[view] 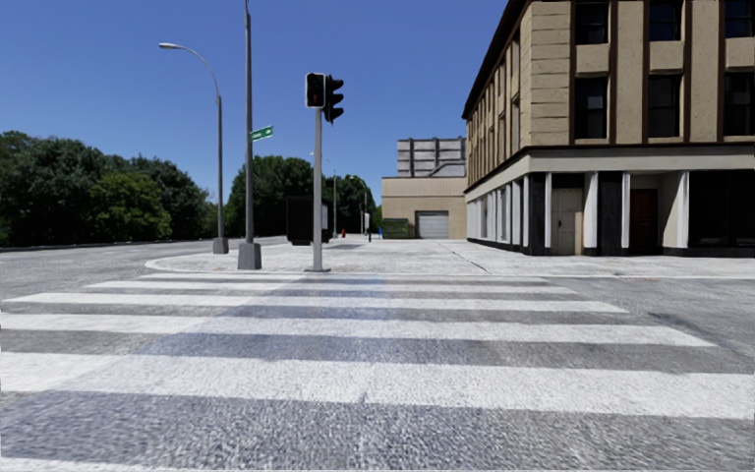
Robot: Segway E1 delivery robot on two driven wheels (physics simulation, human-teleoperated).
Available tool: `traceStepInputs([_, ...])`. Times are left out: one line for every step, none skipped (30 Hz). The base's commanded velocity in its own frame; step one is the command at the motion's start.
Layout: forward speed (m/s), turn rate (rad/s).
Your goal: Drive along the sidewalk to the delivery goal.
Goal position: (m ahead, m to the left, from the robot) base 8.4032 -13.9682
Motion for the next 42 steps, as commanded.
traceStepInputs([2.00, 0.00])
traceStepInputs([2.00, 0.00])
traceStepInputs([2.00, 0.00])
traceStepInputs([2.00, 0.00])
traceStepInputs([2.00, 0.00])
traceStepInputs([2.00, 0.00])
traceStepInputs([2.00, 0.00])
traceStepInputs([2.00, -0.01])
traceStepInputs([2.00, -0.08])
traceStepInputs([2.00, -0.17])
traceStepInputs([2.00, -0.17])
traceStepInputs([1.99, -0.20])
traceStepInputs([1.99, -0.20])
traceStepInputs([1.99, -0.20])
traceStepInputs([1.99, -0.20])
traceStepInputs([1.99, -0.21])
traceStepInputs([1.99, -0.22])
traceStepInputs([1.99, -0.22])
traceStepInputs([1.99, -0.22])
traceStepInputs([1.99, -0.22])
traceStepInputs([1.94, -0.22])
traceStepInputs([1.83, -0.23])
traceStepInputs([1.70, -0.24])
traceStepInputs([1.70, -0.24])
traceStepInputs([1.59, -0.25])
traceStepInputs([1.55, -0.27])
traceStepInputs([1.54, -0.28])
traceStepInputs([1.54, -0.28])
traceStepInputs([1.53, -0.29])
traceStepInputs([1.53, -0.29])
traceStepInputs([1.53, -0.29])
traceStepInputs([1.53, -0.29])
traceStepInputs([1.53, -0.29])
traceStepInputs([1.53, -0.29])
traceStepInputs([1.53, -0.29])
traceStepInputs([1.53, -0.29])
traceStepInputs([1.53, -0.29])
traceStepInputs([1.53, -0.29])
traceStepInputs([1.53, -0.29])
traceStepInputs([1.53, -0.29])
traceStepInputs([1.53, -0.29])
traceStepInputs([1.53, -0.29])
